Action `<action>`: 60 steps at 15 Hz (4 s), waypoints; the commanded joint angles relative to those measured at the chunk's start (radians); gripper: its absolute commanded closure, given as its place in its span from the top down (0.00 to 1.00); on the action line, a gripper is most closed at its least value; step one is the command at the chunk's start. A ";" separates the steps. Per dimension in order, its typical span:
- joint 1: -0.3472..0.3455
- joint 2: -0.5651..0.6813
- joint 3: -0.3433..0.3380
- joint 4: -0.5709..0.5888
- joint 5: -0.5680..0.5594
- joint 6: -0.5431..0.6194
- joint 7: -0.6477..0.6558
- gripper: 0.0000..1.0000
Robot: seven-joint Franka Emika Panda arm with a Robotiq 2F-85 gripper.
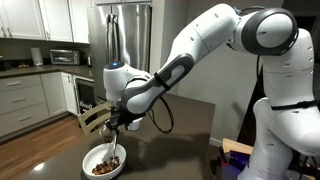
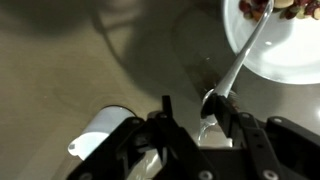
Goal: Transfer one spoon of contents from the bowl to the white cup
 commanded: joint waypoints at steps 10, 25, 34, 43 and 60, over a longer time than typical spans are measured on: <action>-0.087 -0.006 0.094 0.026 0.048 0.047 -0.047 0.51; -0.067 0.025 0.112 -0.036 0.053 0.060 -0.006 0.38; -0.058 0.026 0.099 -0.051 0.031 0.073 0.020 0.47; -0.061 0.012 0.091 -0.056 0.031 0.075 0.028 0.55; -0.062 0.019 0.046 -0.042 0.012 0.061 0.047 0.58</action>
